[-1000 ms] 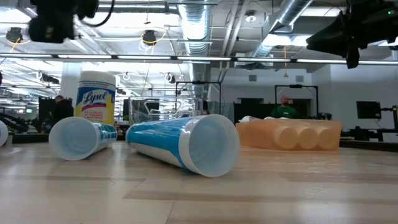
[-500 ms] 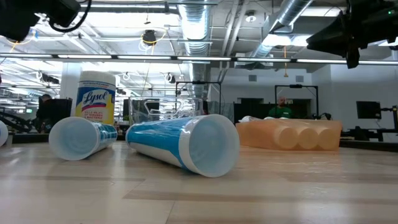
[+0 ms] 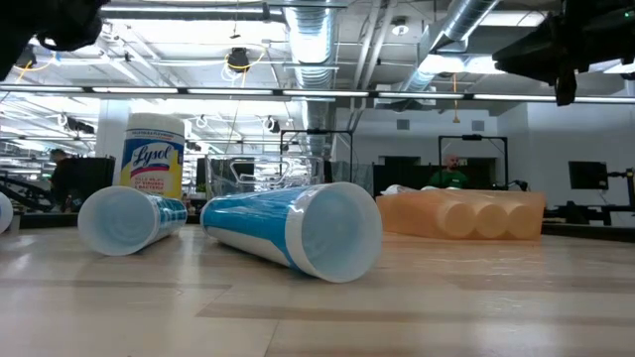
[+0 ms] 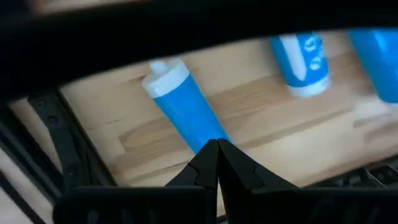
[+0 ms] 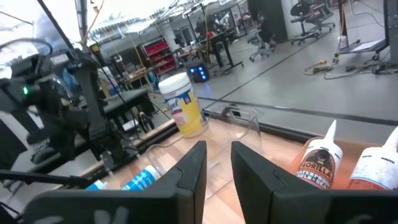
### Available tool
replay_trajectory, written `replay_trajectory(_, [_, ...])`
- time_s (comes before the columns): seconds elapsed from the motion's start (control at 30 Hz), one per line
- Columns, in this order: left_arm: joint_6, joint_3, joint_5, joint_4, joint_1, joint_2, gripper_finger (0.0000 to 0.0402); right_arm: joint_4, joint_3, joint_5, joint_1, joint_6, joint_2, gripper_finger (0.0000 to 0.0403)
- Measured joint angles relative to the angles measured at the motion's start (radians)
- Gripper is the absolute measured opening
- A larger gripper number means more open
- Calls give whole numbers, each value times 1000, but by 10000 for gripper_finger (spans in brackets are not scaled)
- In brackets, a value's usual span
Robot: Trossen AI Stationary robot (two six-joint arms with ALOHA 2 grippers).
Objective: Pick & place silicon tubes, Sealant and Lysol wipes
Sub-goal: Put the left blue sealant into the transparent bin
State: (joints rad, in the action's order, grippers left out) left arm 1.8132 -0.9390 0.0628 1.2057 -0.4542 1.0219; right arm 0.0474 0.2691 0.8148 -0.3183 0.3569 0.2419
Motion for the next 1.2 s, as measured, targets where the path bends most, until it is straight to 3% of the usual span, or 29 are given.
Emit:
replay_trajectory(0.2, [83,0,106,-37,-69,115,0,3,0,-1,-2,-37,-60,66])
replay_trajectory(0.33, [134,0,119,-139,-125,182,13,3,0,-3,-1,-77,-105,66])
replay_trajectory(0.83, [298,0,114,-185,-176,353,190,5,0,-5,-1,-130,-178,66])
replay_trajectory(1.2, [473,0,102,-219,-176,463,218,5,0,-5,-1,-130,-178,66])
